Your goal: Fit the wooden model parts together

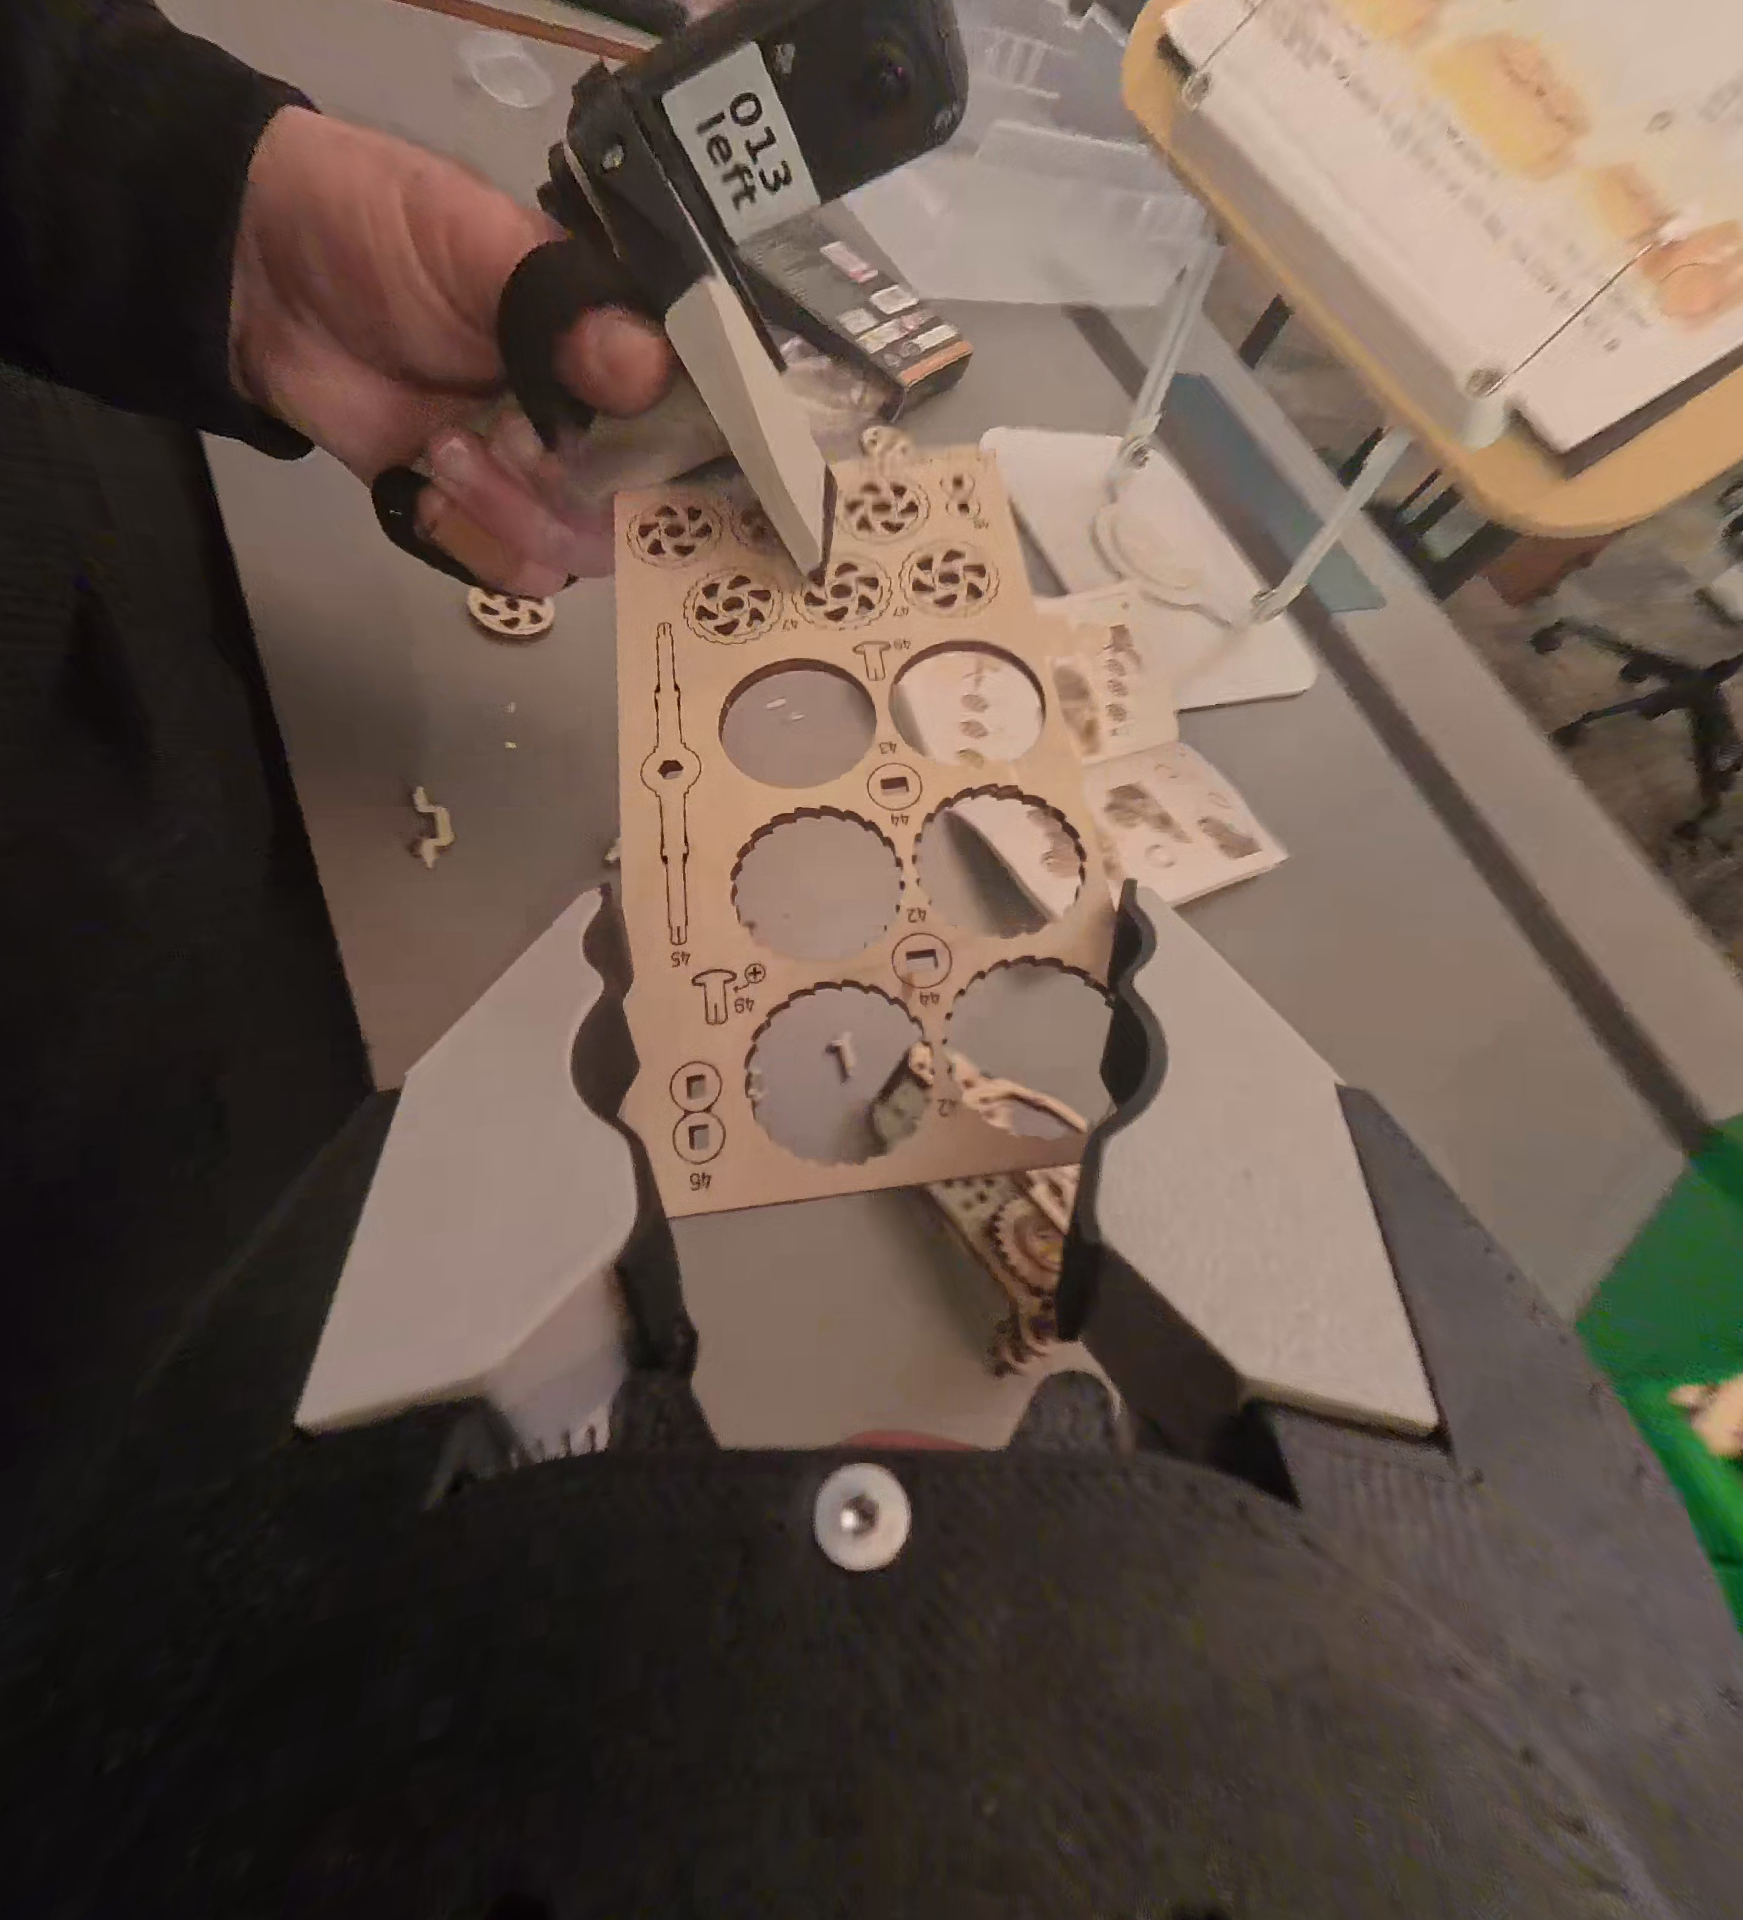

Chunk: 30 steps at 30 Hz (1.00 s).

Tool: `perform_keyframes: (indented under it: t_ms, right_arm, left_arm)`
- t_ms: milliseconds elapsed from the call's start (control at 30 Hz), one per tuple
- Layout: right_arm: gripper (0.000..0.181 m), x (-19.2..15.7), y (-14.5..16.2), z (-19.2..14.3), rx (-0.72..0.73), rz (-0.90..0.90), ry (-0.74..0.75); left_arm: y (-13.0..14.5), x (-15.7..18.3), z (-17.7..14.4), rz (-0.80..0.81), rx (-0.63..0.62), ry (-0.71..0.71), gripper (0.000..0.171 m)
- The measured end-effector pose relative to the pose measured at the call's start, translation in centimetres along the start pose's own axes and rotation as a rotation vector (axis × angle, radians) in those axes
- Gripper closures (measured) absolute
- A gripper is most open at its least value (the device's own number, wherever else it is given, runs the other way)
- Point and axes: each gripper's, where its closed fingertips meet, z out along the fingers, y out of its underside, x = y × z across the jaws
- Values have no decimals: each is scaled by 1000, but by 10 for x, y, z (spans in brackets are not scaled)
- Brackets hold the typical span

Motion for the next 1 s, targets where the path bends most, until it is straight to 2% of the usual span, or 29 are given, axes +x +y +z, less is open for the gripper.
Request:
perform_keyframes:
  t_ms: [33, 200, 333, 433, 633, 833, 1000]
  right_arm:
    - [105, -4, 2, 3, 1, 46, -34]
    - [110, -10, -20, 22, 70, 245, -159]
    - [144, -4, -41, 50, 98, 396, -247]
    - [151, -9, -40, 76, 42, 433, -319]
    - [169, -24, -56, 102, 79, 495, -439]
    - [171, -22, -47, 104, 40, 578, -469]
    - [162, -16, -30, 91, -6, 644, -481]
  left_arm:
    - [3, -2, -4, -13, -5, -14, 170]
    - [17, -4, -22, -50, -69, -70, 171]
    - [20, -3, -38, -68, -93, -111, 171]
    - [22, -3, -46, -64, -122, -153, 171]
    - [26, -4, -57, -61, -149, -183, 171]
    - [25, -10, -70, -102, -110, -192, 171]
    - [13, -12, -83, -146, -13, -161, 171]
